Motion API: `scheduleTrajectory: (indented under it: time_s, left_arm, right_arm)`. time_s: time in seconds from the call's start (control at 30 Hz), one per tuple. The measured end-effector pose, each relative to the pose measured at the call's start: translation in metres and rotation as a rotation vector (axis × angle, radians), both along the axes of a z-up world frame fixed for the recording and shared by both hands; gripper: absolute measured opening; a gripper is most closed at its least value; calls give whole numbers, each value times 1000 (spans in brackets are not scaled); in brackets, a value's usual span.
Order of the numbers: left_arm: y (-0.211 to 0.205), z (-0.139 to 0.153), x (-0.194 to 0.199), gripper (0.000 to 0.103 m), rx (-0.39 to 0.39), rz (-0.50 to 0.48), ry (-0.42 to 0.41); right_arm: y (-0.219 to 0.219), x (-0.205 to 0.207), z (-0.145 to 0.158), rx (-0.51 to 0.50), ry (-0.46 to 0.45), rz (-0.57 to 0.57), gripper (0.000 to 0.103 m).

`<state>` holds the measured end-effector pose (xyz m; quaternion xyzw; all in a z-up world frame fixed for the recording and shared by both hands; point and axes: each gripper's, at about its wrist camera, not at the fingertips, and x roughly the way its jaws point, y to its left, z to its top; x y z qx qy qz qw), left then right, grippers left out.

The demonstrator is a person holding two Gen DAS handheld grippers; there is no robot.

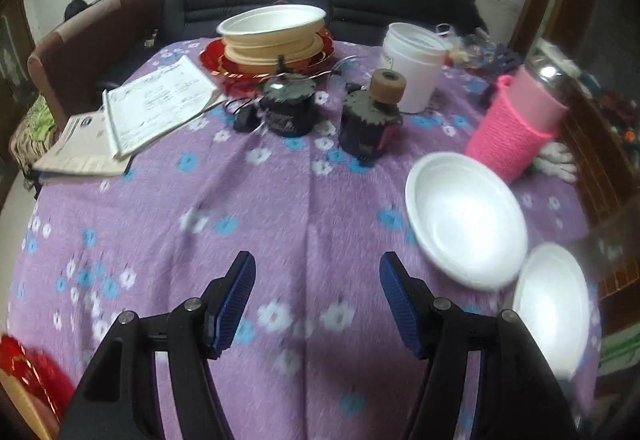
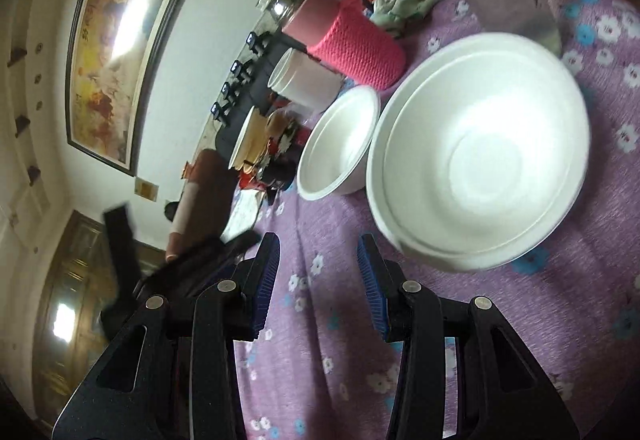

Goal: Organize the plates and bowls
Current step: 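Move the right gripper toward the white foam bowls, then close the right gripper on a small white foam bowl while the left gripper grasps the large white bowl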

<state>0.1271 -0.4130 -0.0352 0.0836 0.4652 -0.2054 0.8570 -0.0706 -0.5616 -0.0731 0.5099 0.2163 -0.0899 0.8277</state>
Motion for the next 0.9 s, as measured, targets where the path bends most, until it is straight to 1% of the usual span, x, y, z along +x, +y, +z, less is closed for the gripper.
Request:
scheduleTrajectory:
  time_s: [0.1, 0.17, 0.23, 0.3, 0.37, 0.4, 0.53, 0.63, 0.67, 0.77, 0.8, 0.83, 0.87, 0.9]
  left_arm:
    - [-21, -2, 12, 65, -1, 3, 16]
    - [-34, -6, 20, 65, 20, -5, 36]
    - [-42, -9, 26, 65, 32, 6, 42]
    - [-48, -12, 29, 65, 30, 1, 63]
    - [-54, -16, 30, 65, 46, -4, 75]
    - [-56, -16, 31, 65, 46, -2, 75]
    - [-60, -20, 33, 65, -3, -19, 114]
    - [-67, -27, 30, 65, 10, -43, 134]
    - [-69, -31, 29, 65, 10, -53, 152]
    - [-71, -40, 28, 64, 12, -50, 171]
    - [-71, -41, 28, 62, 13, -49, 168]
    - [-71, -41, 27, 45, 10, -48, 161]
    - [-70, -41, 26, 35, 10, -52, 159]
    - [-70, -42, 26, 19, 12, -60, 169]
  right_arm:
    - [-5, -1, -2, 18, -13, -9, 40]
    - [-10, -3, -5, 31, -23, -18, 40]
    - [-11, -4, -6, 45, -32, -22, 40]
    - [-12, -3, -7, 54, -33, -20, 40]
    - [-11, -2, -7, 61, -30, -15, 40]
    - [-11, -1, -8, 63, -29, -11, 40]
    - [-11, -1, -9, 66, -30, -9, 40]
    - [-12, 0, -9, 68, -24, -14, 40]
    - [-12, 2, -10, 71, -21, -13, 40]
    - [-13, 4, -13, 75, -10, -16, 40]
    - [-13, 5, -13, 76, -6, -17, 40]
    - [-14, 5, -14, 78, -3, -18, 40]
    - [-14, 6, -15, 81, 0, -19, 40]
    - [-15, 6, -16, 84, 2, -21, 40]
